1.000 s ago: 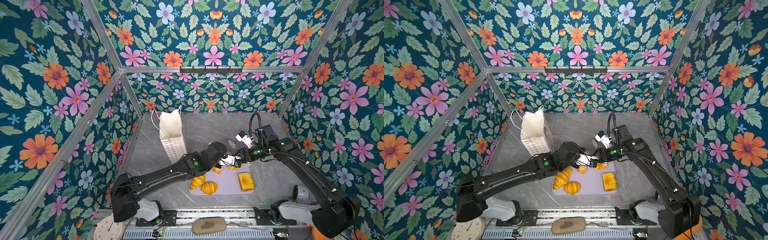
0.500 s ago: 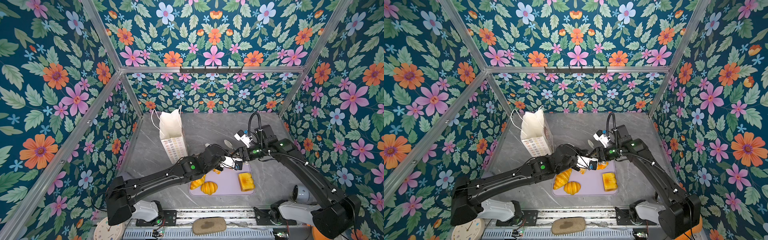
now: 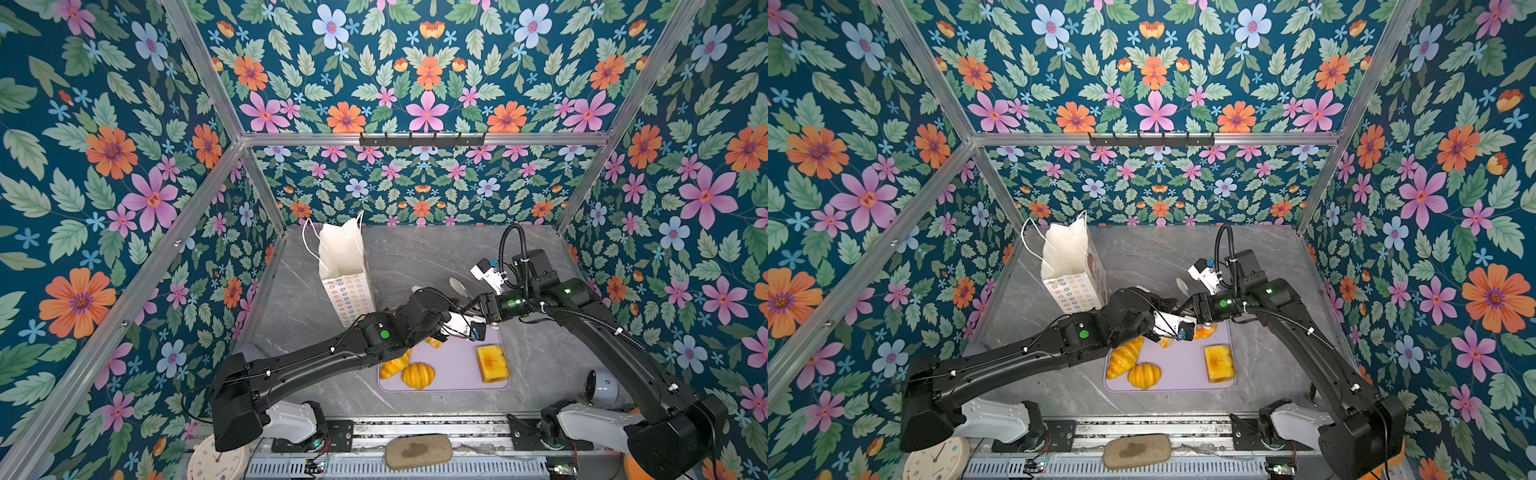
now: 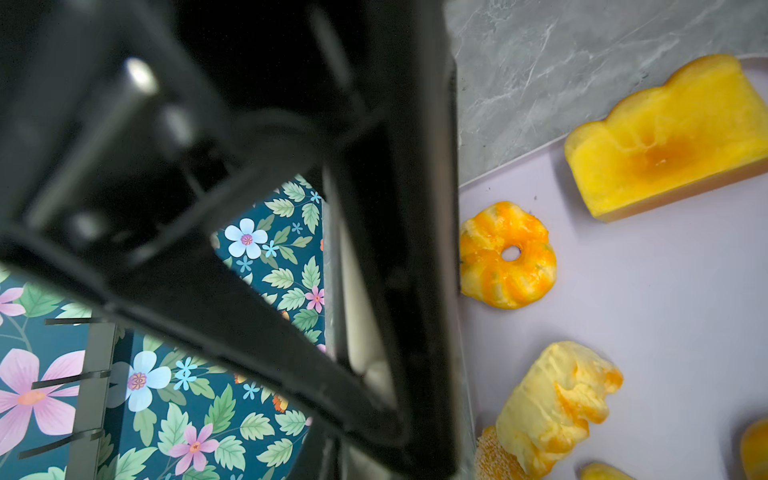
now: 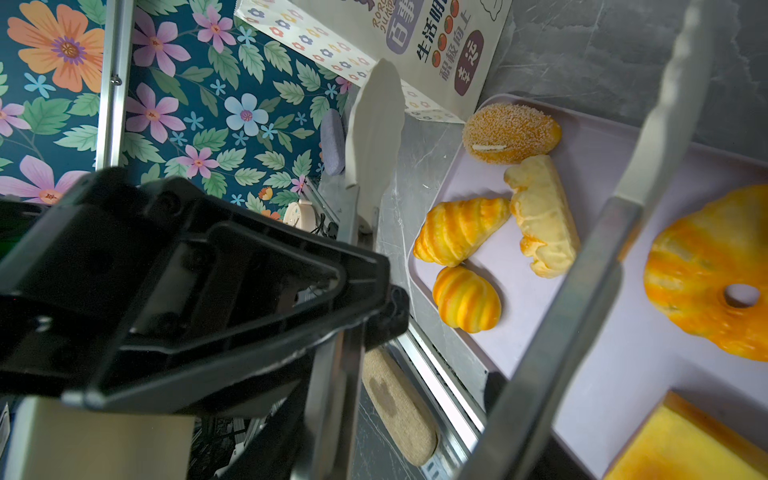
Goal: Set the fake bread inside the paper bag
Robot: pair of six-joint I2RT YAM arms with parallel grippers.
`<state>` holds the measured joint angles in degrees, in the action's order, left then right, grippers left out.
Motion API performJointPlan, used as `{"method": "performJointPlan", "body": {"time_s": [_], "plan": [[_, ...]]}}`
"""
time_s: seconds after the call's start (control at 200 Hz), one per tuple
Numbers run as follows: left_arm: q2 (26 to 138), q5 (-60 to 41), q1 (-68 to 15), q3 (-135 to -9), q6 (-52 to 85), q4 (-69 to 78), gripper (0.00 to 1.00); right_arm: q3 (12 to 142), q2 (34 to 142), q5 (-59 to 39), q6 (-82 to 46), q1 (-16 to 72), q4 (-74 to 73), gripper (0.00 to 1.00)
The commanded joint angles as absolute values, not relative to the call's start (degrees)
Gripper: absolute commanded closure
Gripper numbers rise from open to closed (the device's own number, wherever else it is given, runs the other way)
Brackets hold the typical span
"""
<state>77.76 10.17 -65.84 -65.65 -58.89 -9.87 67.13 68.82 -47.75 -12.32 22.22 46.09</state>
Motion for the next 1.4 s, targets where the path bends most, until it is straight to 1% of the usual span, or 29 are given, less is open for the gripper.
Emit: {"method": "performJointPlan", "body": {"time_s": [0.0, 0.195, 0.415, 0.66, 0.76, 0.99, 1.19, 1.26, 1.39], "plan": [[77.4, 8.9, -65.8, -66.0, -57.8, -9.0, 1.00, 68.5, 68.1, -48.4, -9.0, 22.3, 46.2, 0.38], [77.3, 9.2, -65.7, -65.9, -58.0, -9.1, 1.00, 69.7, 67.6, -47.6, -8.7, 22.3, 47.5, 0.36], [77.4, 9.5, -65.2, -66.2, -57.7, -9.3, 1.00, 69.7, 66.5, -49.1, -7.7, 22.3, 48.3, 0.25], [77.7, 9.8, -64.7, -66.2, -57.5, -9.5, 1.00, 69.9, 64.3, -49.1, -6.4, 22.3, 50.4, 0.22], [77.6, 9.5, -64.6, -66.0, -57.4, -9.6, 1.00, 70.4, 63.2, -47.5, -7.2, 22.2, 50.2, 0.21], [78.4, 9.7, -64.6, -66.6, -57.7, -10.2, 1.00, 72.4, 63.0, -43.8, -13.6, 22.2, 48.0, 0.19], [78.5, 8.9, -64.6, -66.8, -57.8, -10.3, 1.00, 74.1, 65.1, -40.1, -13.2, 22.2, 50.6, 0.16], [78.7, 8.8, -64.6, -66.8, -57.8, -10.3, 1.00, 74.4, 65.9, -40.3, -13.1, 22.2, 50.3, 0.16], [79.2, 8.7, -64.6, -67.0, -57.9, -10.2, 1.00, 74.6, 68.0, -43.8, -12.4, 22.6, 50.4, 0.15]]}}
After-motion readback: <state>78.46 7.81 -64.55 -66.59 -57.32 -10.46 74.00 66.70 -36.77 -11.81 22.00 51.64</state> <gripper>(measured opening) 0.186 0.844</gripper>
